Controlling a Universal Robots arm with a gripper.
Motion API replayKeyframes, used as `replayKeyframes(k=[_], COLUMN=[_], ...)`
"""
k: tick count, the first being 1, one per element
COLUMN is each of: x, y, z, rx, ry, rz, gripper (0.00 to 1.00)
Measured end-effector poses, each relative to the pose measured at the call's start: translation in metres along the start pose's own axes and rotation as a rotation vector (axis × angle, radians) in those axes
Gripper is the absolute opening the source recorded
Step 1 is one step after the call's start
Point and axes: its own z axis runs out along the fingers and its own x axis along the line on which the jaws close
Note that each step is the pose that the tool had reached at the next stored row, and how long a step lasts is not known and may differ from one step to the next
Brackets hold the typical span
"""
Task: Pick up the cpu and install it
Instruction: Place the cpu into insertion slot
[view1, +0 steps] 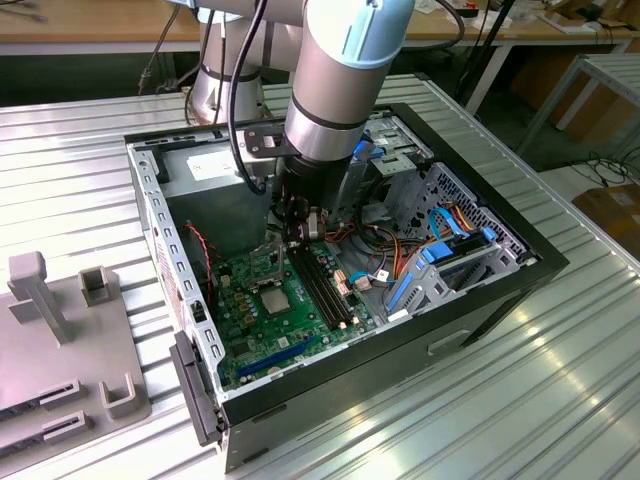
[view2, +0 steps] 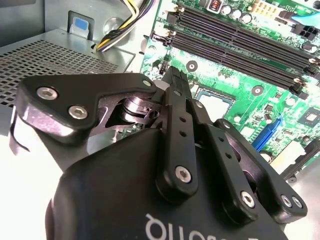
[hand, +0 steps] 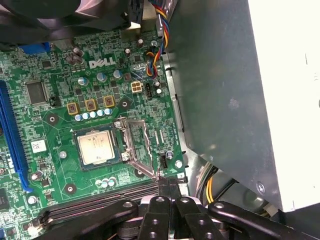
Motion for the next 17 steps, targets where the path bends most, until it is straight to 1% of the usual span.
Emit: replayKeyframes(k=[6,12,17], x=[0.0003,0.0008,0.0009], y=[0.0024,0.0054,0.0063], z=[-0.0019,-0.0035,-0.0045], rx=[0.0003,0.0003,0.0003], ry=[0.0013,0.0013,0.0018], rz=[0.0,0.0,0.0], gripper=[0.11,0.11,0.11])
